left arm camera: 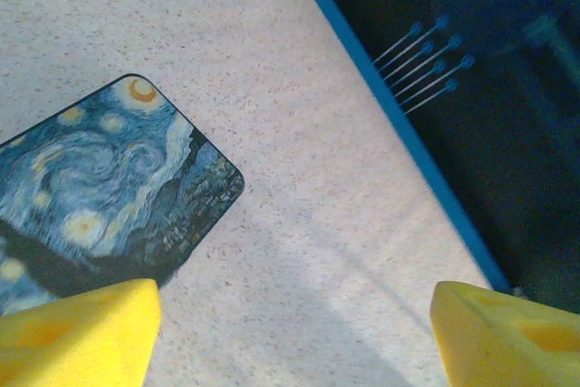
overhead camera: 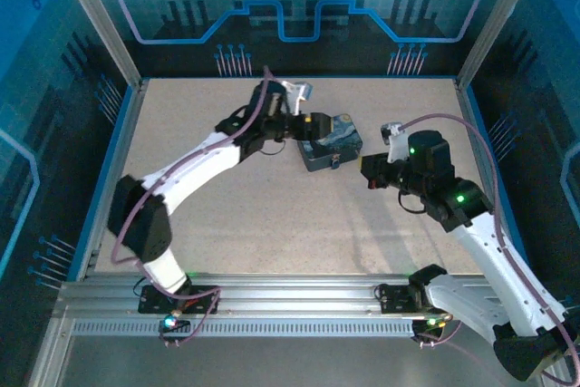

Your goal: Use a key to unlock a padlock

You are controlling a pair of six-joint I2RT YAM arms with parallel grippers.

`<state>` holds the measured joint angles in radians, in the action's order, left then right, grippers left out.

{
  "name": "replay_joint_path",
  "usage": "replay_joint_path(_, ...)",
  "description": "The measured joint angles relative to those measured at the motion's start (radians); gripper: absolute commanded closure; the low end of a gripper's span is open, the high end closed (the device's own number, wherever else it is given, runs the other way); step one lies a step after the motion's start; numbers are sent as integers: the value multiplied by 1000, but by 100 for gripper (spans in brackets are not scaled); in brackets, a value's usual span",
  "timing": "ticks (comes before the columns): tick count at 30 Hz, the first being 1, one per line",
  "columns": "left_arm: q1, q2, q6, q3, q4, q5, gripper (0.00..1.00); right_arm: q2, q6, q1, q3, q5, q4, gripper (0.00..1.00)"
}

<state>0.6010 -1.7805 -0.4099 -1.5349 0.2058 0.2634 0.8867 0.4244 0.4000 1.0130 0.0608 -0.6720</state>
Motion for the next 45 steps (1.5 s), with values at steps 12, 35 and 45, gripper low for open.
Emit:
replay_joint_path(12, 104, -480, 114, -555, 301, -116, 1, -5, 1, -37, 3, -192, -230, 100)
replay_joint_path(35, 130, -660, 256, -726, 435, -117, 3, -5, 1, -76, 3, -207, -264, 100)
replay_joint_path(45, 152, -423, 255, -347, 346, -105, 4, -3, 1, -93, -16, -149, -242, 100)
